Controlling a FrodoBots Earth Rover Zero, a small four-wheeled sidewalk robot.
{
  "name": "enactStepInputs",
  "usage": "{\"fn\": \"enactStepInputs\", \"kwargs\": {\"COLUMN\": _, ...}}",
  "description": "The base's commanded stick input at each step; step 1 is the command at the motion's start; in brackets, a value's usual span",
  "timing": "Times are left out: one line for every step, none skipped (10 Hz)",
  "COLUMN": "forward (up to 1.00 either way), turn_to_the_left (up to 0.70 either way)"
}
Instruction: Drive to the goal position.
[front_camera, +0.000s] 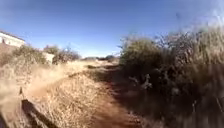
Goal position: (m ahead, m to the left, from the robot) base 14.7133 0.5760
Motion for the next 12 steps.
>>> {"fn": "enactStepInputs", "kwargs": {"forward": 0.50, "turn_to_the_left": 0.00}}
{"fn": "enactStepInputs", "kwargs": {"forward": 0.50, "turn_to_the_left": 0.00}}
{"fn": "enactStepInputs", "kwargs": {"forward": 0.50, "turn_to_the_left": 0.00}}
{"fn": "enactStepInputs", "kwargs": {"forward": 0.50, "turn_to_the_left": 0.00}}
{"fn": "enactStepInputs", "kwargs": {"forward": 0.50, "turn_to_the_left": 0.00}}
{"fn": "enactStepInputs", "kwargs": {"forward": 0.50, "turn_to_the_left": 0.00}}
{"fn": "enactStepInputs", "kwargs": {"forward": 0.50, "turn_to_the_left": 0.00}}
{"fn": "enactStepInputs", "kwargs": {"forward": 0.50, "turn_to_the_left": 0.00}}
{"fn": "enactStepInputs", "kwargs": {"forward": 0.50, "turn_to_the_left": 0.00}}
{"fn": "enactStepInputs", "kwargs": {"forward": 0.50, "turn_to_the_left": 0.00}}
{"fn": "enactStepInputs", "kwargs": {"forward": 0.50, "turn_to_the_left": 0.00}}
{"fn": "enactStepInputs", "kwargs": {"forward": 0.50, "turn_to_the_left": 0.00}}
